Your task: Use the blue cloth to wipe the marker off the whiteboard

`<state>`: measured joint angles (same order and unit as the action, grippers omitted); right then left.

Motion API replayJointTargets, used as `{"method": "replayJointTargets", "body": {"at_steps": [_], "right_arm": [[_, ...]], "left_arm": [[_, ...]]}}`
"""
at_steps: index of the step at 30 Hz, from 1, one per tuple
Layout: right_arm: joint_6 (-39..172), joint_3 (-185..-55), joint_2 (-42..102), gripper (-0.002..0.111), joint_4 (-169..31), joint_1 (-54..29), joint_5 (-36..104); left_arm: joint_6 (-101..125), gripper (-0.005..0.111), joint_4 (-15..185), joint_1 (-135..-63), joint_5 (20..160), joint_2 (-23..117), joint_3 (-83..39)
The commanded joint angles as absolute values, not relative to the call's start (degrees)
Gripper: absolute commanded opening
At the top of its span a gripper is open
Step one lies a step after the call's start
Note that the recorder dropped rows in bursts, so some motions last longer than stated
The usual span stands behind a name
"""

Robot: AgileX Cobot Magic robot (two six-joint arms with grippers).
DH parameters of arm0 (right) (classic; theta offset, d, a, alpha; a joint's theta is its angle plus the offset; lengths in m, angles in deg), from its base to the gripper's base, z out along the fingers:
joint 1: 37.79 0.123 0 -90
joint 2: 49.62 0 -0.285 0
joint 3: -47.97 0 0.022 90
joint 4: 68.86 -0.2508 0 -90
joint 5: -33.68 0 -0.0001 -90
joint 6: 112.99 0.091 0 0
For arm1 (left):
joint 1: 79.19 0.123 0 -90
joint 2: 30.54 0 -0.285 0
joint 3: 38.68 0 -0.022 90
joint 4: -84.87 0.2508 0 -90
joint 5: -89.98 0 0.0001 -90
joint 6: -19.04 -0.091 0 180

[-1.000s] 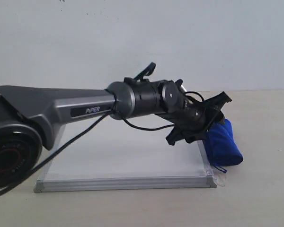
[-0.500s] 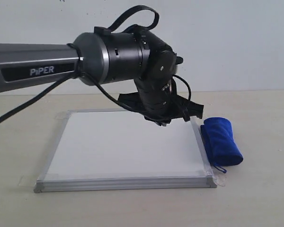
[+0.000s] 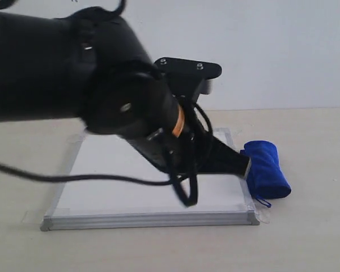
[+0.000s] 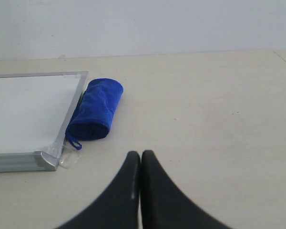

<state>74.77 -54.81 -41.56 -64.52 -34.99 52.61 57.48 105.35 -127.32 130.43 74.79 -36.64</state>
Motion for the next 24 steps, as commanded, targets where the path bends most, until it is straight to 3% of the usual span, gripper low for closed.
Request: {"method": "replayJointTargets", "body": {"at_steps": [1,9,24], "right_arm": [[74.75,-54.82,-41.84,0.000,-64.19,-35.44,52.16],[74.75,-54.82,-41.84,0.000,-64.19,-35.44,52.16],[74.75,-54.82,-41.84,0.000,-64.19,-35.44,52.16]], "left_arm": [[59.86,0.004,104.98,-130.45,119.62,63.95,-21.85],[62.64,0.004,104.15,-131.12,116.60,49.74,-6.33],[62.52,0.004,114.88,-131.12,120.36,44.24,-4.67]]}}
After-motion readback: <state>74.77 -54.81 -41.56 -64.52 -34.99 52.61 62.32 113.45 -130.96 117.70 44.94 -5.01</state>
